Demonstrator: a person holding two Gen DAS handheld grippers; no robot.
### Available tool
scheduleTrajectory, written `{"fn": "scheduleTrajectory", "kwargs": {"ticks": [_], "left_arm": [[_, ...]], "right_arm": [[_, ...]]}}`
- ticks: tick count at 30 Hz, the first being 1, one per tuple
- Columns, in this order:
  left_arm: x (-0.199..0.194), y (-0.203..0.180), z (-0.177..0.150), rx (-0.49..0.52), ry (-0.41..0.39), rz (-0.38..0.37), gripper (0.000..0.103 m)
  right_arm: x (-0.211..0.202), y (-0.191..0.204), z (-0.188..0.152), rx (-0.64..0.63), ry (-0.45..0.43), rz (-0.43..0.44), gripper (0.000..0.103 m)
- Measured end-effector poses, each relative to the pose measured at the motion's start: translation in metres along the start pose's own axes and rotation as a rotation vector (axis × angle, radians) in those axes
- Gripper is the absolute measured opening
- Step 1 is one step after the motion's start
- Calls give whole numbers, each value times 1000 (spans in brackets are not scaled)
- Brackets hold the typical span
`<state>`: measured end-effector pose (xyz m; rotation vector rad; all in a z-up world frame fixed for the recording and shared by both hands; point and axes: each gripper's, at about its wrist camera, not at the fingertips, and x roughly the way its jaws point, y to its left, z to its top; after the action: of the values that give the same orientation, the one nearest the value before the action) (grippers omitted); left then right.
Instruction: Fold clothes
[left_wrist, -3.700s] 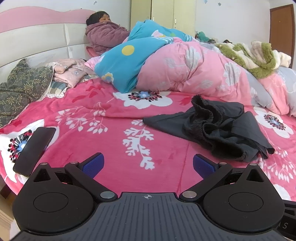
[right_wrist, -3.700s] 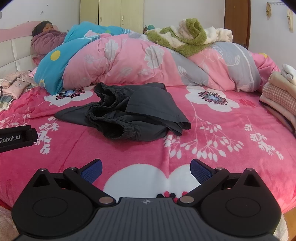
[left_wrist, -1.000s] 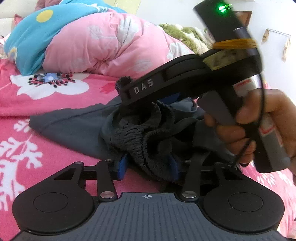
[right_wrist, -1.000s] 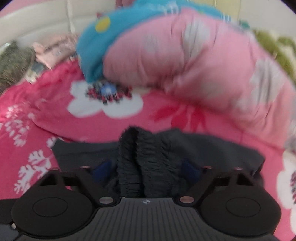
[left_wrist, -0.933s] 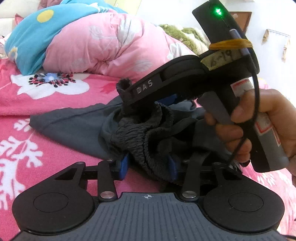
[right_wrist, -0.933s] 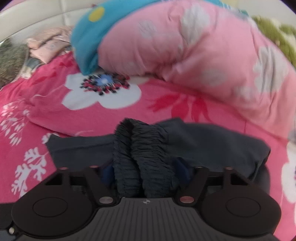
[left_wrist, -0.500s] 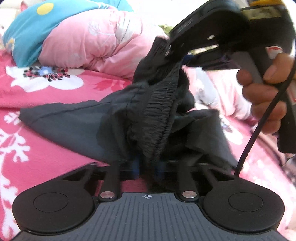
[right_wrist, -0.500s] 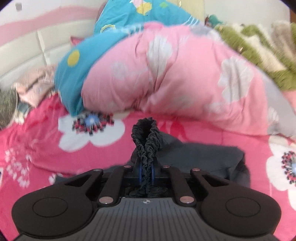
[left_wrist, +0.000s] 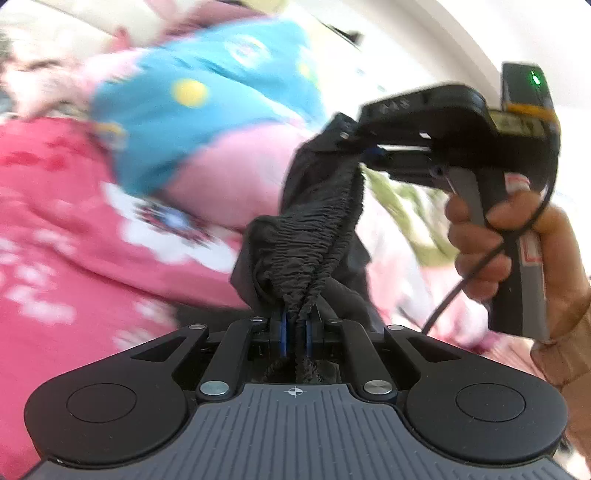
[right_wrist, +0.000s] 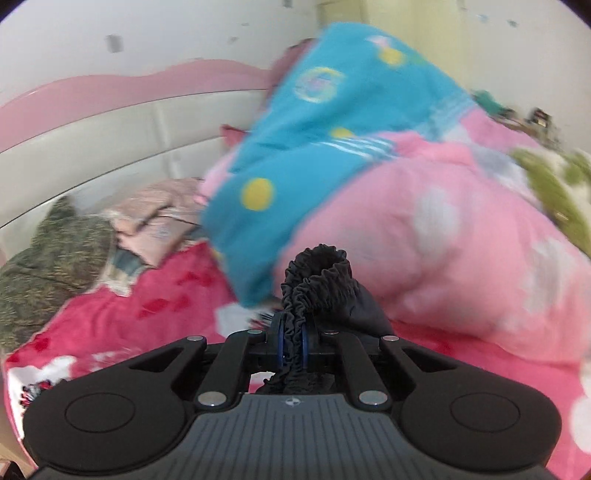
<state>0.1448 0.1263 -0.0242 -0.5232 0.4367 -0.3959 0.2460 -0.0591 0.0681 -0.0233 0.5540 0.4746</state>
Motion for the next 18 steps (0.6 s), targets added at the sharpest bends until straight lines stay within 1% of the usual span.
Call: {"fn": "scheduleTrajectory", "kwargs": {"ticks": [5,9,12,13,16,18], "left_arm": [[-12,55,31,-89,-63,145,7],[-15,84,47,-102,-83,297,7],[-14,95,49,-90,-67,400,7],[-13,99,49,-89,-67,422,7],[-4,102,46,-65,-33,480,8],[1,102,45,-53,-18,519,10]], "right_arm": [[46,62,23,-27,1,115,9],[90,100,36,-40,25,196,9],[128,119,38,-51,65,228,9],[140,123,37,-50,80,233,9],[172,126,26,-36,121,249,9],[191,126,19,-23,152,260,11]]}}
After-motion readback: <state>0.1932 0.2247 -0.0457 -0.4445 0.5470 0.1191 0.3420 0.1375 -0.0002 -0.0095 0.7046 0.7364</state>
